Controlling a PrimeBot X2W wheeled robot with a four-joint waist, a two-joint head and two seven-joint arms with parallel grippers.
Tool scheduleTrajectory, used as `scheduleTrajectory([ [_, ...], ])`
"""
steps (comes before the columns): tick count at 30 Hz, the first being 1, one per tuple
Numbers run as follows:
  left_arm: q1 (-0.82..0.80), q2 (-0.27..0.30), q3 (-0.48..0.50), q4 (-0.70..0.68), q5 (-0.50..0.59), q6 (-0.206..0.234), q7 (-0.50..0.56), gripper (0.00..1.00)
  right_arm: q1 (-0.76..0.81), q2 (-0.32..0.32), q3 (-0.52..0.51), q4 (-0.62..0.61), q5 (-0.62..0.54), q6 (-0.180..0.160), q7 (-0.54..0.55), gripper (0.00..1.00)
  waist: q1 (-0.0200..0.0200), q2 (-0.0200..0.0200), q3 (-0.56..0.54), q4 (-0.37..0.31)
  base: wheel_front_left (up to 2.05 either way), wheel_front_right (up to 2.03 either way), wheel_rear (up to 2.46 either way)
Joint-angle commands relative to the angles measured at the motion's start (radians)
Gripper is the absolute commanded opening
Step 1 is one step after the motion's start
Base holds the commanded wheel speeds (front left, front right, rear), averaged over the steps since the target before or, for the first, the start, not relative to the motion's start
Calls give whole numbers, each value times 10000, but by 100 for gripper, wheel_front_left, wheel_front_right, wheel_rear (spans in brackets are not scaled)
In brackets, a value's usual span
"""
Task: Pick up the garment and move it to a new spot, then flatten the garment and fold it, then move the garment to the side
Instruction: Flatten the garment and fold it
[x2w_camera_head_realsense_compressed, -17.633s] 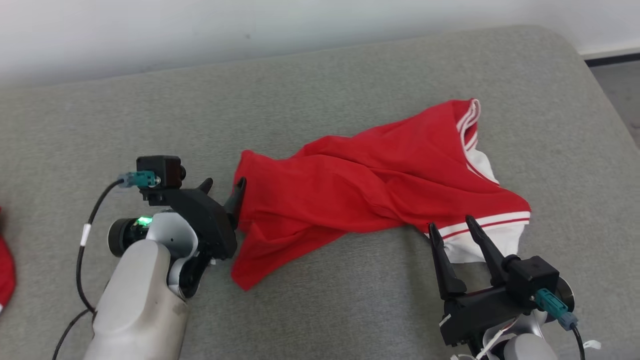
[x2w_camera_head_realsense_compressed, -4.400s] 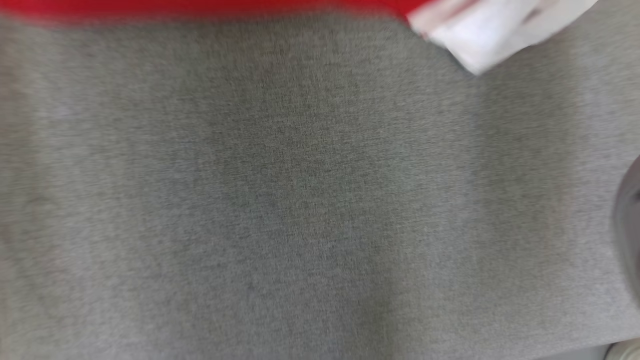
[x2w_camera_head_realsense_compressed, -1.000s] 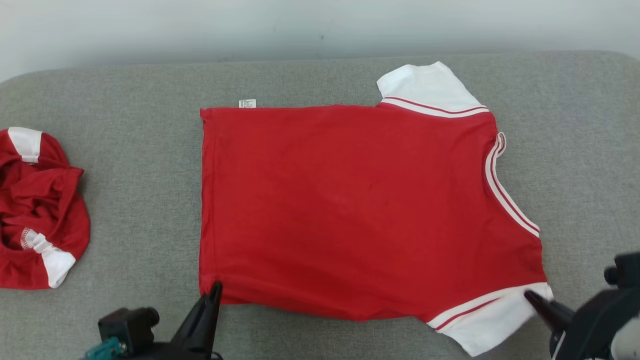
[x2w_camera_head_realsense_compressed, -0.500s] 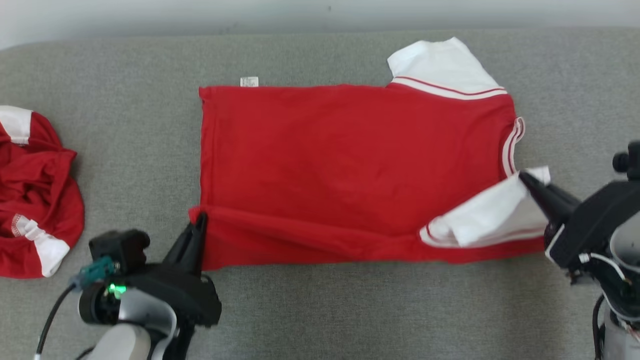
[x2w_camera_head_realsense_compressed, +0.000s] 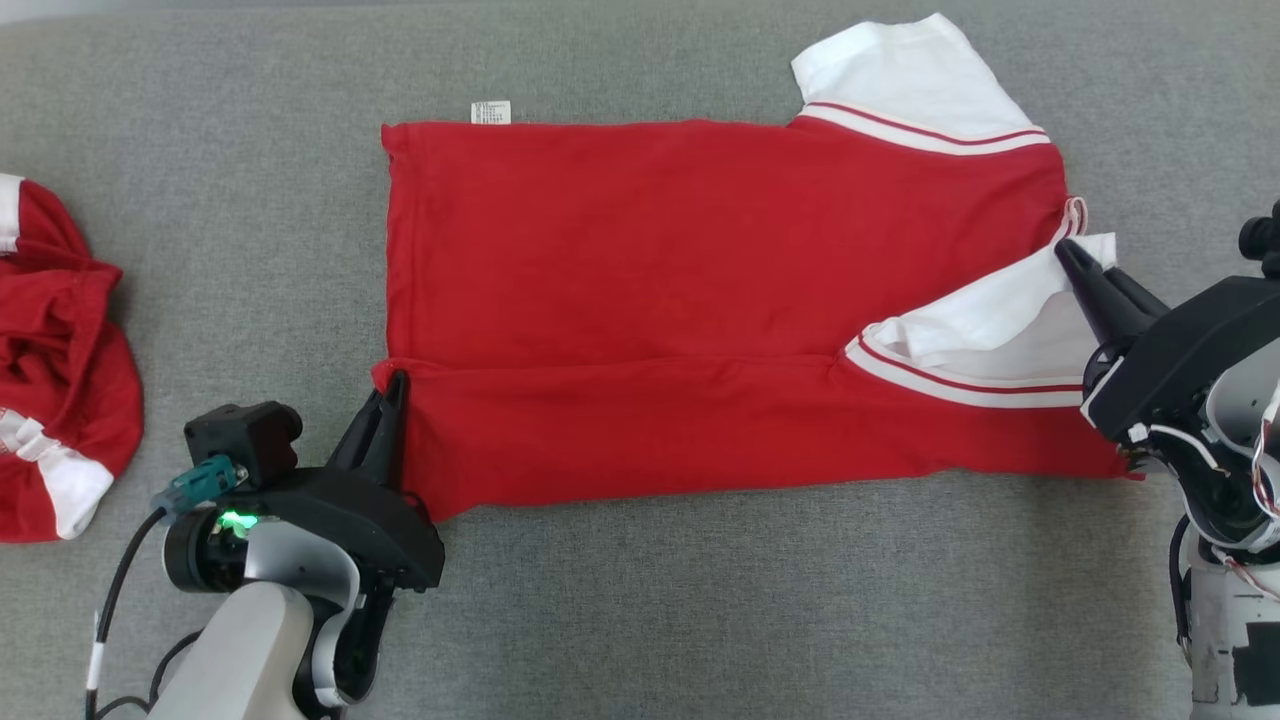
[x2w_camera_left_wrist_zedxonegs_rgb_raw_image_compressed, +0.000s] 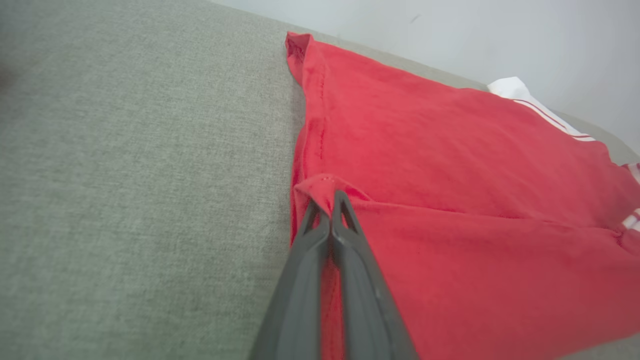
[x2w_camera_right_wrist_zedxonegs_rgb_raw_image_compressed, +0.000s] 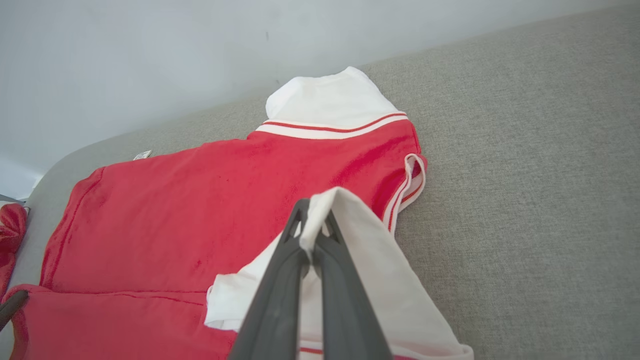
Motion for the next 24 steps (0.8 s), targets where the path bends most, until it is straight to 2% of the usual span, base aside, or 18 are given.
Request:
scheduleTrajectory([
  [1,-143,-24,12,98,100,-48,-114,0,-115,-90,-3,143,-68,-24,-143,0,-2,-1,74,35,0,0,0],
  [11,-361,-23,-29,697,122,-179,-420,0,-552,-30,85,1017,-245,-24,-1236,0,-2,-1,139,111,0,0,0],
  [12,-364,-47,-43,758,128,-184,-463,11,-566,-21,100,1130,-249,-24,-1312,40,-2,-1,120,118,0,0,0],
  [13,-366,-65,-64,808,167,-193,-520,90,-580,-13,99,1242,-265,-24,-1358,100,-2,-1,96,128,0,0,0],
  [14,-369,-83,-95,871,190,-194,-583,100,-625,-9,104,1310,-273,-24,-1500,100,-2,-1,65,139,0,0,0],
  [19,-313,-33,-370,962,504,-382,-1068,100,-558,-87,220,1581,-84,-24,-2055,100,-2,-1,-172,187,0,0,0],
  [24,53,124,-563,868,923,-189,-1493,100,-11,-250,178,1481,-93,-24,-1896,100,-2,-1,-427,233,0,0,0],
])
